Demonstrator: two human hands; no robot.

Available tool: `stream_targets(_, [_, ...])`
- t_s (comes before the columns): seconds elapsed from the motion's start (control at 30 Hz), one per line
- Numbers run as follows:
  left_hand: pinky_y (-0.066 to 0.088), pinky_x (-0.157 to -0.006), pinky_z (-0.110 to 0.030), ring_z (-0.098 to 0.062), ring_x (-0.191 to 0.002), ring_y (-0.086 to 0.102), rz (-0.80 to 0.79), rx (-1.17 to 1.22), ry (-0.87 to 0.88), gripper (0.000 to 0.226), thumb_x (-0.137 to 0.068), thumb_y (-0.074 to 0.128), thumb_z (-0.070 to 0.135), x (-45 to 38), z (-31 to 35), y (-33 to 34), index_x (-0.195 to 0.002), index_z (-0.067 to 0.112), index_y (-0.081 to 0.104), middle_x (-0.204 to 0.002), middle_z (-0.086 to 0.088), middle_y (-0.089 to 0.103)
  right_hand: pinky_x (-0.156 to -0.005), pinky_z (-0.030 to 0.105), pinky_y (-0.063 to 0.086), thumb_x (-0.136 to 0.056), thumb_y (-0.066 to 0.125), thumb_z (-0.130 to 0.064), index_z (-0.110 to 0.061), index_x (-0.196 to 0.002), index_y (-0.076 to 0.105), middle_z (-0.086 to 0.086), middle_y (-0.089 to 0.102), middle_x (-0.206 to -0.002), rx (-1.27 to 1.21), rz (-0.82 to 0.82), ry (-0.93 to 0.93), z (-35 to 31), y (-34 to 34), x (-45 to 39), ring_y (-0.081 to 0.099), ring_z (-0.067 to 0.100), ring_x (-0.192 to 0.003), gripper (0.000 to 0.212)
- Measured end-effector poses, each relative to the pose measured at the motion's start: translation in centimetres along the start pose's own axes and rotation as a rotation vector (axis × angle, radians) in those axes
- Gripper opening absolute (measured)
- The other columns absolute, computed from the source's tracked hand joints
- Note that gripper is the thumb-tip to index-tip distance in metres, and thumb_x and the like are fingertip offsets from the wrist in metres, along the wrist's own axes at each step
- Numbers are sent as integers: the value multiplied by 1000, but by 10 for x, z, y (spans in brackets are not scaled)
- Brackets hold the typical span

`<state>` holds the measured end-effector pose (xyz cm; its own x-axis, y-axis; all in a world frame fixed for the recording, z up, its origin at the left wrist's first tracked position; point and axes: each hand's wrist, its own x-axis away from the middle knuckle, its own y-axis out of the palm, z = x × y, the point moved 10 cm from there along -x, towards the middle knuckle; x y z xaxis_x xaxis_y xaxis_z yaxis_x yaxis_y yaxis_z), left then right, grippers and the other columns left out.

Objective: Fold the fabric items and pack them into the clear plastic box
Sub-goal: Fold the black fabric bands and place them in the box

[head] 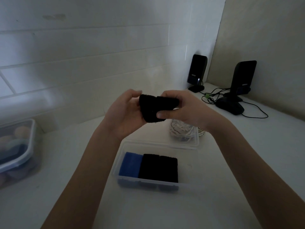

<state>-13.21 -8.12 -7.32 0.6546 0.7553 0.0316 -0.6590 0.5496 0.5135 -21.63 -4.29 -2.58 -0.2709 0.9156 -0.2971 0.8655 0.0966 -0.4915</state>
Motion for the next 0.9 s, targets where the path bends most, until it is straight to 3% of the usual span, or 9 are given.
stream_targets(0.1, [56,-79,-36,-30,-101,58,75,-187,25,40,-90,44,9,-2,-2,-3,-124,-13,46,-125,-28,53,-68,14,46,-74,76,-7,-23,-76,63,-16,62,-64,-14,-39,-45,-4,6,-1,56,1,-67,21])
stream_targets(0.17, [59,-69,-32,-27,-92,62,121,-195,54,34,-94,39,1,-2,0,-7,-125,-12,47,-119,-27,57,-73,18,51,-76,74,-7,-23,-82,67,-15,68,-71,-31,-48,-69,-6,9,-2,62,4,-73,19])
stream_targets(0.27, [57,-58,-29,-21,-78,69,133,-139,96,27,-95,35,-2,-2,5,-9,-111,-3,56,-101,-17,66,-87,40,54,-79,70,-8,-6,-100,68,13,71,-97,-57,-62,-86,-5,10,-2,66,30,-93,21])
stream_targets(0.33, [57,-56,-30,-20,-76,71,127,-127,118,28,-95,33,-1,-1,8,-8,-109,0,57,-97,-13,68,-85,35,55,-80,69,-3,-4,-105,65,16,68,-103,-84,-89,-89,-5,13,-1,66,29,-96,26])
stream_targets(0.4, [58,-60,-30,-19,-80,71,124,-121,140,30,-94,31,0,-1,9,-7,-112,0,56,-99,-10,70,-77,23,52,-79,67,4,-7,-101,65,1,68,-95,-125,-121,-81,-4,17,0,67,14,-87,25])
stream_targets(0.5, [59,-71,-31,-18,-94,70,100,-38,156,32,-95,30,1,-1,9,-3,-113,-2,57,-106,-8,71,-60,16,47,-84,62,1,-20,-89,66,-13,69,-70,-117,-162,-36,-1,21,2,61,0,-63,22])
stream_targets(0.63, [58,-79,-35,-19,-96,68,92,-61,197,29,-94,36,4,-2,12,1,-116,3,56,-108,-8,70,-43,14,31,-95,50,-19,-21,-86,62,-9,58,-48,-146,-67,28,2,17,3,47,1,-40,15])
stream_targets(0.77, [58,-77,-34,-18,-91,69,97,-130,234,31,-85,48,10,-2,13,4,-113,6,60,-104,-8,70,-37,16,28,-96,49,-23,5,-100,60,-8,50,-45,-166,80,66,11,10,-3,41,6,-33,31])
stream_targets(0.9, [58,-77,-34,-22,-92,67,121,-121,249,28,-96,40,13,-2,14,0,-114,5,60,-106,-13,67,-34,12,28,-97,48,-24,-3,-102,62,-12,55,-44,-141,173,17,7,7,-5,38,6,-27,26])
